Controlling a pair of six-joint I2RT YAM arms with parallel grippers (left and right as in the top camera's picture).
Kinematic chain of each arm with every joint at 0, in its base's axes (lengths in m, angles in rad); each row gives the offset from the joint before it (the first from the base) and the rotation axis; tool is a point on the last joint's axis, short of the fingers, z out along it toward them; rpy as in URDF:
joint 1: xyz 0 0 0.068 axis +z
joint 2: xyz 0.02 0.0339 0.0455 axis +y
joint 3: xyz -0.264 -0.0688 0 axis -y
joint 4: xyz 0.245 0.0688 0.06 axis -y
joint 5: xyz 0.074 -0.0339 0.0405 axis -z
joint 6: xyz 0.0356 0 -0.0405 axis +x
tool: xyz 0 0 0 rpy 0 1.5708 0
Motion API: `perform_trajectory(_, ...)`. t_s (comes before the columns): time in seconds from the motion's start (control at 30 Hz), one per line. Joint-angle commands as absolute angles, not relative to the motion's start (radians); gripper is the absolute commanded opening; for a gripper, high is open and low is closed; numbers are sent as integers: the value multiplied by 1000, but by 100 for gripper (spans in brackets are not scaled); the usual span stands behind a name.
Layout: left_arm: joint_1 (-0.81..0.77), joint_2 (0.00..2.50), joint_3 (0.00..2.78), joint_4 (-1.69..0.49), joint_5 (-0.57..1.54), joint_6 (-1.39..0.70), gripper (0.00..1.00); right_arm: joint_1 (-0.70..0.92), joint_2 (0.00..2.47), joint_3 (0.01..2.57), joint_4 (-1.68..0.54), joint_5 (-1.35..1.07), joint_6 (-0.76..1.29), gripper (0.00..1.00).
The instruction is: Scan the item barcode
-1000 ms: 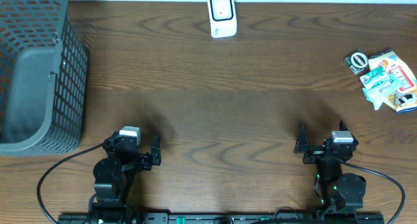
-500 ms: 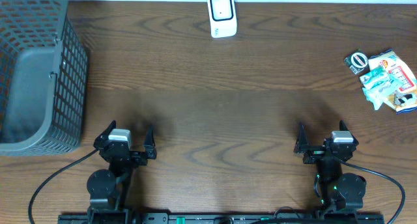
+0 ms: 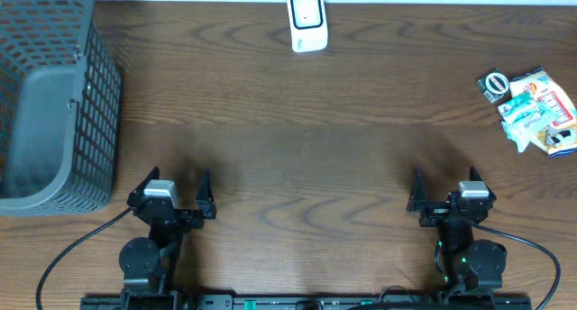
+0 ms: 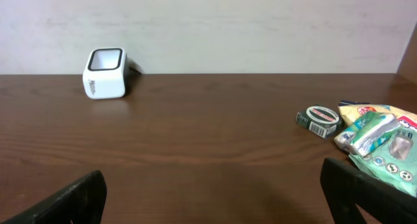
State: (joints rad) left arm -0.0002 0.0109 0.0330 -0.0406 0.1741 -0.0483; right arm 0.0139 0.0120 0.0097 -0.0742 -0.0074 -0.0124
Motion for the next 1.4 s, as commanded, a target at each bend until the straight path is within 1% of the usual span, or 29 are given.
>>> perform_trajectory(0.0, -4, 1, 4, -56, 173, -41, 98, 7, 6, 6, -75, -6, -27, 99)
perform_trajectory(0.2, -17, 1, 4, -59, 163, 47, 98, 7, 6, 6, -75, -6, -27, 99)
perform_trajectory(0.4, -19, 1, 4, -66, 96, 40, 98, 7, 6, 6, -75, -6, -27, 99)
perform_trajectory(0.6, -19, 1, 4, -67, 89, 6, 97, 7, 6, 6, -75, -6, -27, 99)
perform_trajectory(1.37, -19, 1, 4, -65, 86, 7, 98, 7, 7, 6, -75, -6, -27, 99)
